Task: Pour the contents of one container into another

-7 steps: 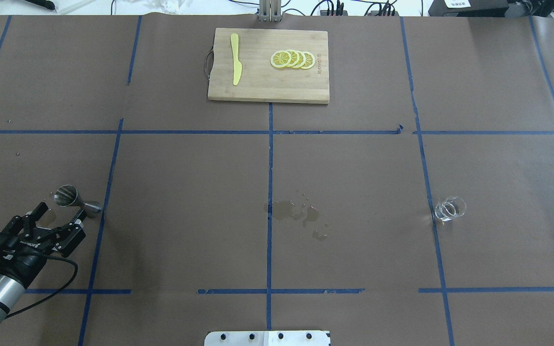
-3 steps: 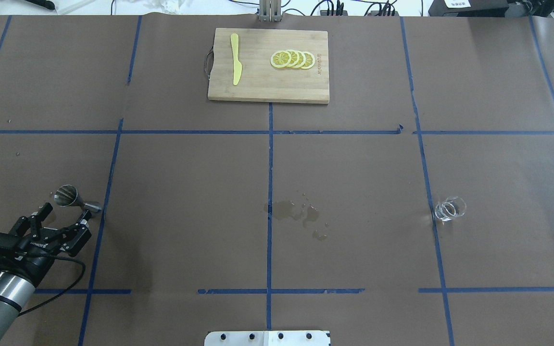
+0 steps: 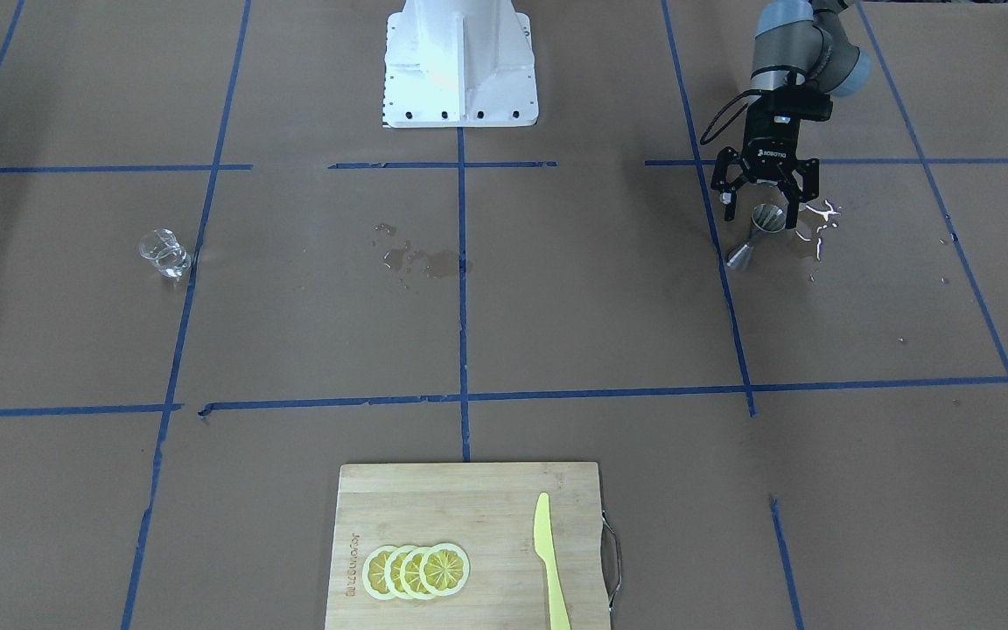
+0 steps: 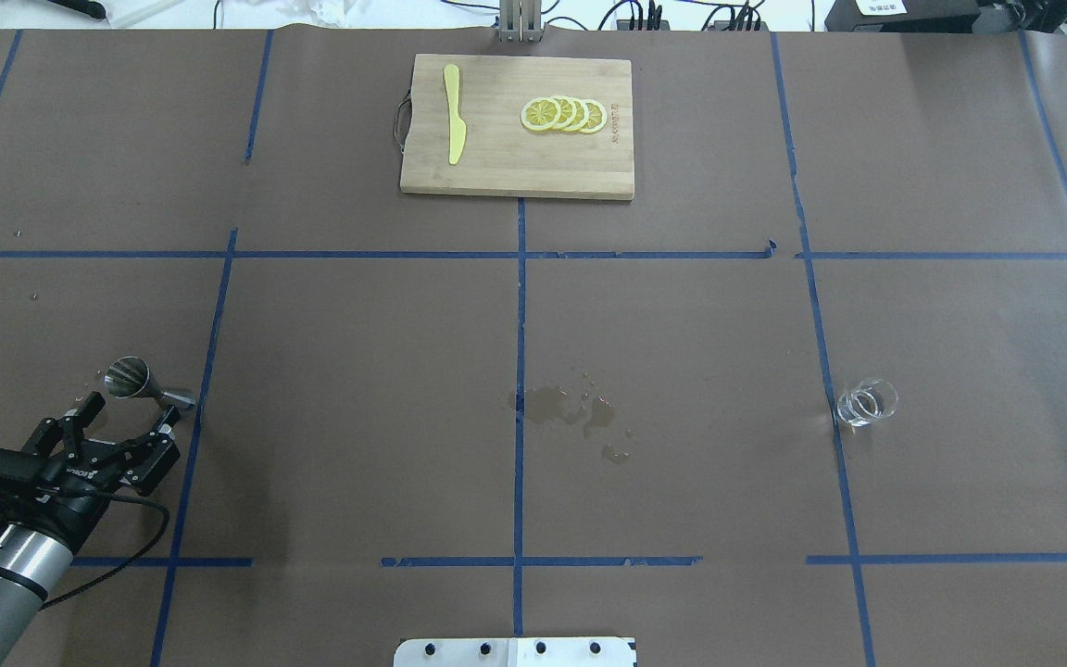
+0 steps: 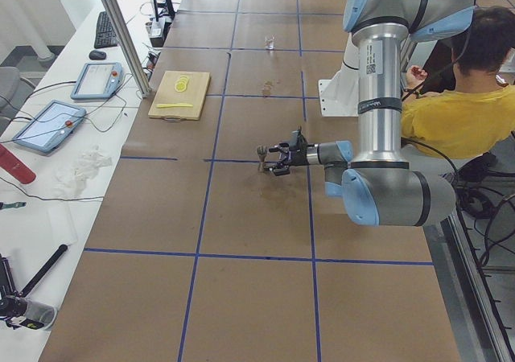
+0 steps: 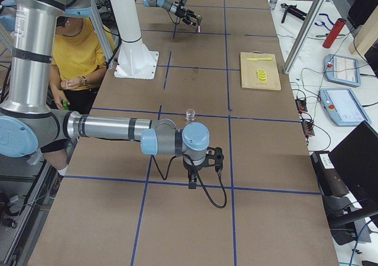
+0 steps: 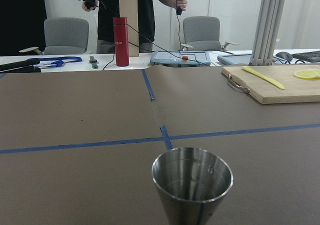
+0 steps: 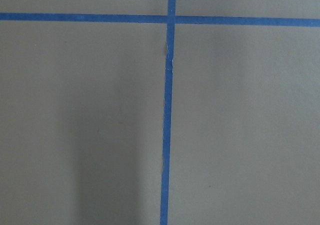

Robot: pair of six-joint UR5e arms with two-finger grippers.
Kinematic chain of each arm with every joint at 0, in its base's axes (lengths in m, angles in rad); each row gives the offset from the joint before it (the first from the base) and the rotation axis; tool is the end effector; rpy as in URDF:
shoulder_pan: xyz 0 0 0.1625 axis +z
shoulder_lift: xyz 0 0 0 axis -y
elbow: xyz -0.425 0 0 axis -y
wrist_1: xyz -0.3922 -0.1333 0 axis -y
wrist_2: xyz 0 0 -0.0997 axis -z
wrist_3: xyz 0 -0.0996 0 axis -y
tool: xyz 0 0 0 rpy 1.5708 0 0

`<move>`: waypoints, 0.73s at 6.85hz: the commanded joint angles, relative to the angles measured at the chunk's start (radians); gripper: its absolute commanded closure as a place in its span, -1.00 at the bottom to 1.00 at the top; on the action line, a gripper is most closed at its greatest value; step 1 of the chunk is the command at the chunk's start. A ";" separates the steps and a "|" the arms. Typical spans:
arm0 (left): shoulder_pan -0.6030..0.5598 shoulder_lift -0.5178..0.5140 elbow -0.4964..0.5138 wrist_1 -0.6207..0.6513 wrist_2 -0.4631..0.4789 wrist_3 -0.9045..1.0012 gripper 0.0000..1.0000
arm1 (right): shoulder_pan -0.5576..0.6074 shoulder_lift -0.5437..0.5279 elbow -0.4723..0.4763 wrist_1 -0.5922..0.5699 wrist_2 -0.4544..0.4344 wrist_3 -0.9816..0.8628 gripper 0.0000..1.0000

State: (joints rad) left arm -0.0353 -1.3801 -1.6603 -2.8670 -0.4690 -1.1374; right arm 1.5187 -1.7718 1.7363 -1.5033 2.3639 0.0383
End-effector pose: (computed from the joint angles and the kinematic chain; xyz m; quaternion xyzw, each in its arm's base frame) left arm 0.3800 -0.2357 0.5432 0.5322 0.3658 -0.1494 0.7487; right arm 0.0410 -0.4117 0.6595 -0.0027 -0.3865 -0.0125 0.9222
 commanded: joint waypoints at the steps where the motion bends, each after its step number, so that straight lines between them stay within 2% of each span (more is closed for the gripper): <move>1: 0.000 -0.060 0.046 -0.002 -0.003 0.033 -0.98 | 0.000 -0.001 0.000 0.000 0.000 0.000 -1.00; 5: -0.044 -0.057 0.047 -0.012 -0.010 0.042 -0.98 | 0.000 -0.001 0.000 -0.002 0.000 0.000 -1.00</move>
State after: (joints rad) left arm -0.0556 -1.4370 -1.6162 -2.8798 -0.4771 -1.0910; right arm 1.5186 -1.7732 1.7365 -1.5036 2.3639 0.0384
